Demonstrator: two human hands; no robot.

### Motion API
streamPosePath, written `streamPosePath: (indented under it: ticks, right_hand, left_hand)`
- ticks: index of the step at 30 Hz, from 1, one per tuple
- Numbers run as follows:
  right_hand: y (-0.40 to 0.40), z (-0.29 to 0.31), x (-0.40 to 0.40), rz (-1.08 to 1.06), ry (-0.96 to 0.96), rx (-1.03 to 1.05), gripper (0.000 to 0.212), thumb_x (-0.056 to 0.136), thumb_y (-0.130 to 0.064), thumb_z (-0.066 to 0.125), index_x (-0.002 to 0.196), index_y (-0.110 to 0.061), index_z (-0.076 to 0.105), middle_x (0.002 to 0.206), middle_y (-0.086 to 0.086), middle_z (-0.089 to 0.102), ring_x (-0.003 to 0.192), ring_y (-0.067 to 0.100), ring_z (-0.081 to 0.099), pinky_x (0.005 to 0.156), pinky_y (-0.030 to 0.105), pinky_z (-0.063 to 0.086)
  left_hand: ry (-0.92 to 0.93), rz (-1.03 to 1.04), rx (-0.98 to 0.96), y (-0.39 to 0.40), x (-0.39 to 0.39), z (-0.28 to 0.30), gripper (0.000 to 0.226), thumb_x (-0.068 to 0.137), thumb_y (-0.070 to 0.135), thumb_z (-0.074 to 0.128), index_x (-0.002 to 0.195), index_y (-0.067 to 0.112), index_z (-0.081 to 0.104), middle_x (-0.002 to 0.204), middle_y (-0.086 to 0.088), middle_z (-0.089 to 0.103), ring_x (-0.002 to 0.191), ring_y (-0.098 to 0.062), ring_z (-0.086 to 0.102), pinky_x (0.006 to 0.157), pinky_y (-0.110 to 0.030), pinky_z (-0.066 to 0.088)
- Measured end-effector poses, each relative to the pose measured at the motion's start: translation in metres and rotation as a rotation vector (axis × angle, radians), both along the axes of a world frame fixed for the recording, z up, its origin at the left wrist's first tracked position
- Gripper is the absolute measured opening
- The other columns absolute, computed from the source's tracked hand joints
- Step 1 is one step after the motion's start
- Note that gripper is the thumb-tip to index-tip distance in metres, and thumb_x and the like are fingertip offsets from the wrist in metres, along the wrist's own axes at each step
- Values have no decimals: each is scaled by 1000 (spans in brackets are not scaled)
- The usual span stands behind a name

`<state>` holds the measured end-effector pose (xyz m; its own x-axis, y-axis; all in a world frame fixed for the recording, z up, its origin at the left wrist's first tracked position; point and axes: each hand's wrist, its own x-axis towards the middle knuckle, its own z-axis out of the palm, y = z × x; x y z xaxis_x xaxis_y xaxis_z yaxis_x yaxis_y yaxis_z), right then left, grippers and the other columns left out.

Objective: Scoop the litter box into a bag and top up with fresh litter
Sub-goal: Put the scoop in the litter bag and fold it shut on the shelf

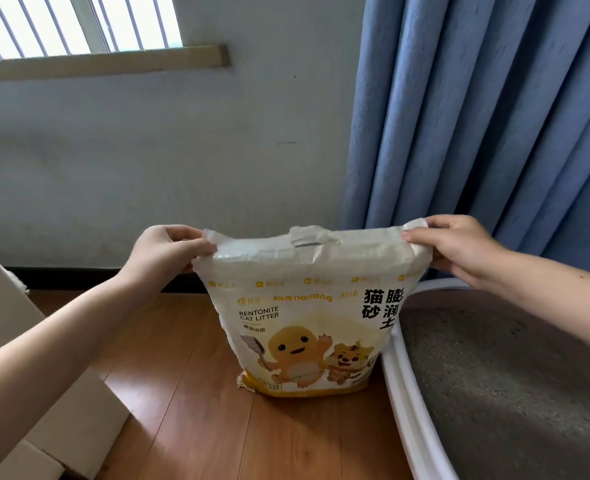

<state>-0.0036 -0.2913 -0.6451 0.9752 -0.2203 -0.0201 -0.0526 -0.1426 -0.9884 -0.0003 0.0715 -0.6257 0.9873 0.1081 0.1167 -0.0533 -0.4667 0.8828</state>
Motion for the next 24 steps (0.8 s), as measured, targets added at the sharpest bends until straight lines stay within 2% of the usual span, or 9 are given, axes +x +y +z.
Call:
streamPosePath:
  ticks: [2,4,7,11,14,17,20,22,24]
  right_hand:
    - [4,-8,1,-9,58,13,15,82,-5,70,95,-8,66,95,13,66,75,19,61,64,30,52]
    - [5,-17,2,-44,62,-84,26,79,-11,72,102,-15,63,104,10,65,84,21,61,66,32,51]
    - [5,-21,-3,-64,-13,-360,33,80,-23,71,110,-22,55,104,5,62,93,20,60,73,32,49]
    - [10,-16,-12,11,-323,-793,8,89,-17,62,96,-15,63,102,2,55,98,18,51,72,20,37]
    - [16,-13,-16,72,-617,-1164,13,91,-11,58,90,-9,71,108,6,62,109,23,51,97,32,39]
    - [24,-12,-26,273,-673,-1257,29,97,-23,43,98,-10,69,90,3,70,89,18,64,108,37,37]
    - [39,-19,-37,430,-607,-1380,42,97,-41,27,101,-16,61,83,-4,65,77,16,61,86,35,50]
    - [44,-25,-39,483,-594,-1403,43,98,-44,21,90,-19,55,77,-8,56,71,13,55,67,32,47]
    - [47,-29,-36,496,-580,-1370,40,100,-43,20,84,-20,49,73,-10,49,67,12,49,66,30,42]
  left_hand:
    - [-135,75,467,-6,-1,-4,24,82,16,66,106,15,62,94,2,65,86,-19,60,71,-26,47]
    - [-490,15,883,-15,-8,-4,30,87,19,54,117,15,57,105,-4,61,97,-28,58,81,-36,46]
    - [-725,-306,1087,-31,-21,-7,41,93,41,39,117,16,60,109,-2,64,96,-25,62,82,-38,50]
    - [-658,-447,1212,-45,-29,-27,61,88,65,36,126,21,54,114,5,64,101,-16,62,86,-33,51]
    - [-643,-445,1230,-46,-26,-36,61,88,64,31,123,20,55,108,5,65,93,-16,64,77,-32,54]
    - [-665,-455,1219,-49,-23,-42,49,93,53,29,107,19,60,93,6,65,79,-17,64,64,-31,53]
    - [-638,-488,1115,-54,-24,-43,38,95,47,33,98,19,58,84,6,63,74,-17,62,58,-28,45]
    - [-542,-501,1048,-54,-24,-43,33,96,48,28,98,22,50,84,8,61,75,-15,59,54,-25,37]
    - [-438,-522,1019,-52,-22,-44,24,99,46,25,95,28,40,79,9,56,70,-11,54,49,-20,30]
